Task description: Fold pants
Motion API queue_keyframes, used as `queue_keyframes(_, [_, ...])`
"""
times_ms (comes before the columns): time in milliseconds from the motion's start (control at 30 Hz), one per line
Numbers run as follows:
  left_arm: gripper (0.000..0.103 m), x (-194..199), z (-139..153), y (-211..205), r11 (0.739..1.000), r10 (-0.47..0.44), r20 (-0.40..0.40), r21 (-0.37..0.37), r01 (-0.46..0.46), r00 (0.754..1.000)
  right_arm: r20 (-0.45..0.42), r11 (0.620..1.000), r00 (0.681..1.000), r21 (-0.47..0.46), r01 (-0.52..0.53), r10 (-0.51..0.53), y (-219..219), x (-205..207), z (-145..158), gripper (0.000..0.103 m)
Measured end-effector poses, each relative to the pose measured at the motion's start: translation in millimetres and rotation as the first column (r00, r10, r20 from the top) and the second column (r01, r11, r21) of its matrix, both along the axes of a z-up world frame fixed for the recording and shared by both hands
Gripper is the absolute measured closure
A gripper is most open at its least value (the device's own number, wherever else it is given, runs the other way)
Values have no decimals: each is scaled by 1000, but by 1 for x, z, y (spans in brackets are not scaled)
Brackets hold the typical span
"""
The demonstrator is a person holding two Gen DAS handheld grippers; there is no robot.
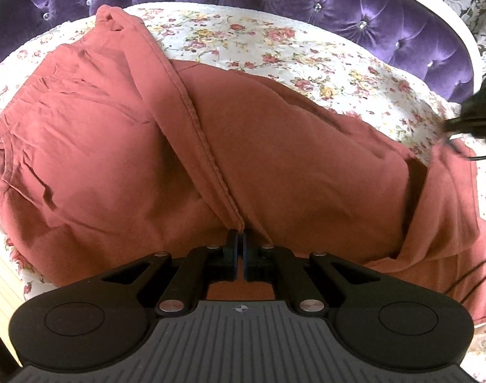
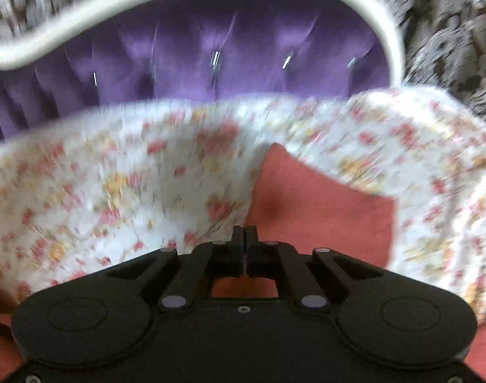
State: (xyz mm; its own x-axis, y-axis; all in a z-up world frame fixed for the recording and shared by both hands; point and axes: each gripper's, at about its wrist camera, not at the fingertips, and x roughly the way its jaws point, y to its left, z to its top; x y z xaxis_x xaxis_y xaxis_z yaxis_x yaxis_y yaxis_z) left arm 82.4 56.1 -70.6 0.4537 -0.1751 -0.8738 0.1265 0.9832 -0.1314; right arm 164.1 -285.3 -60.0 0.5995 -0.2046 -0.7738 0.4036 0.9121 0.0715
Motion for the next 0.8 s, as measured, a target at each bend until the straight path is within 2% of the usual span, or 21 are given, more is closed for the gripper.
queue_keyframes(133, [100,-3,2,0,1000,3,15,2,-3,1000,174,998,984,46,31,-38,-29,-82,51,97])
queue_keyframes(233, [100,-7,6,-2,1000,0,33,-3,0,999,211,995,973,66,80,-92,-48,-152,63,97])
queue_keyframes(300, [100,-10,8,-4,1000,-2,47,-4,2,999,184,987,974,113,115,-135,-58,-192,52,97])
queue_keyframes(367, [100,-14,10,-10,1000,-14,64,16,13,998,115,976,977,147,159,-177,-63,-223,27,97])
queue_keyframes(500, [100,-19,12,-19,996,-26,89,83,19,996,-38,954,980,224,200,-197,-62,-257,-25,96])
queue_keyframes(567, [100,-20,11,-19,995,-25,88,99,16,996,-80,949,981,248,193,-179,-60,-269,-36,94])
queue_keyframes(633, [100,-20,11,-18,995,-20,83,103,11,996,-94,948,984,267,170,-150,-62,-279,-31,86])
queue_keyframes(667, [100,-21,11,-18,994,-17,81,105,9,997,-81,948,987,278,157,-140,-64,-283,-25,85])
queue_keyframes(733, [100,-21,11,-18,994,-15,81,111,6,997,-30,953,990,268,141,-138,-72,-290,-7,85])
queue_keyframes(800, [100,-21,11,-21,992,-15,85,124,4,996,21,965,989,222,137,-146,-82,-294,9,77])
